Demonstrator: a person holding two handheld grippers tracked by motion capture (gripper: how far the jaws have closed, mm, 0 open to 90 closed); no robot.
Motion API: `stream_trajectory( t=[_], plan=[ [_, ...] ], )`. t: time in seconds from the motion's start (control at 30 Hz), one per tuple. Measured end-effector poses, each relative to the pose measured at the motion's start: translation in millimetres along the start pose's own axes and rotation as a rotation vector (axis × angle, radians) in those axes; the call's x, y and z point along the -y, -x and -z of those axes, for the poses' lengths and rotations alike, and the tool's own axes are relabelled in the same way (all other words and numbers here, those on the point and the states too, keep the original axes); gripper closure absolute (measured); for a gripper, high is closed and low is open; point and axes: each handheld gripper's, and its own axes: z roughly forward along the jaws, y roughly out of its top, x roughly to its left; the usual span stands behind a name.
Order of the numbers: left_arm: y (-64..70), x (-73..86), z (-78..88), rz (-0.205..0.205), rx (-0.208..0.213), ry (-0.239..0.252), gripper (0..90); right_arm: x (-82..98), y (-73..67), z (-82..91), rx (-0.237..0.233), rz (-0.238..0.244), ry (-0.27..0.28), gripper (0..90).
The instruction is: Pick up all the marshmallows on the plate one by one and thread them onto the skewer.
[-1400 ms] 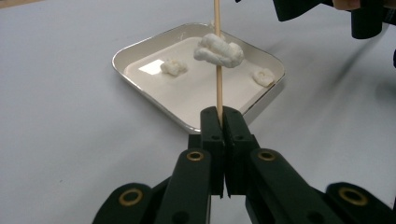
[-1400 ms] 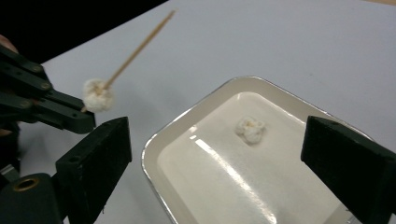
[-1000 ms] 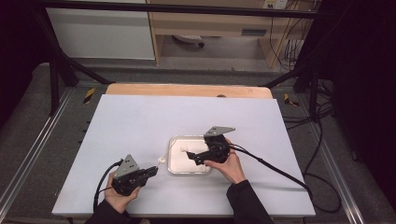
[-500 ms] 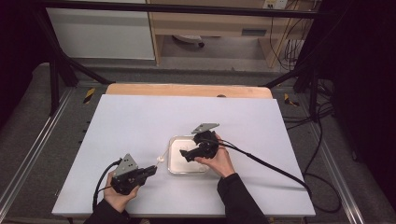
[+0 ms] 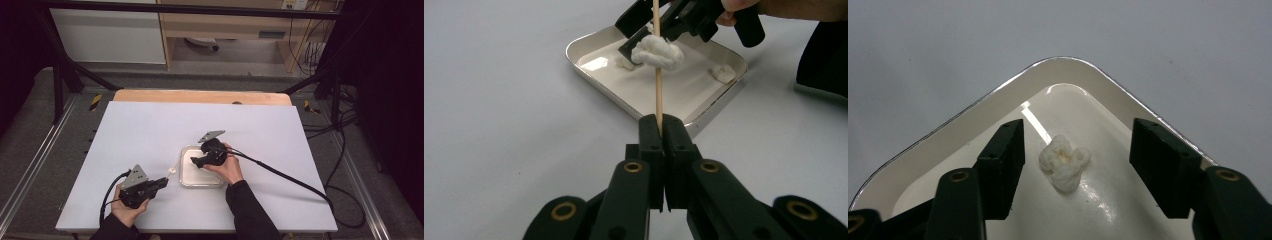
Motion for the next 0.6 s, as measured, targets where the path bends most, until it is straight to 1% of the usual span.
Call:
stream_trajectory(
  t=[0.07,0.2,0.37,0.47,0.6],
  plan=[
    [0.3,-0.1,0.0,-0.001,0.001,0.000,88.4,0.5,0.6,-1.3,0.000,0.009,0.001,45.3],
    [0.2,0.1,-0.5,-0.002,0.002,-0.002,88.4,2.1,0.6,-3.6,-0.009,0.015,-0.016,49.8],
    [0.4,0.1,-0.6,-0.002,0.002,-0.003,88.4,3.6,-0.4,-5.6,-0.017,0.019,-0.019,55.3],
    [0.3,0.2,-0.7,-0.002,0.001,-0.003,88.4,4.3,-0.8,-6.0,-0.017,0.032,-0.017,58.5],
    [0.7,0.2,-1.1,-0.002,0.002,-0.003,88.4,4.9,-2.3,-5.6,-0.013,0.033,-0.016,63.4]
  ],
)
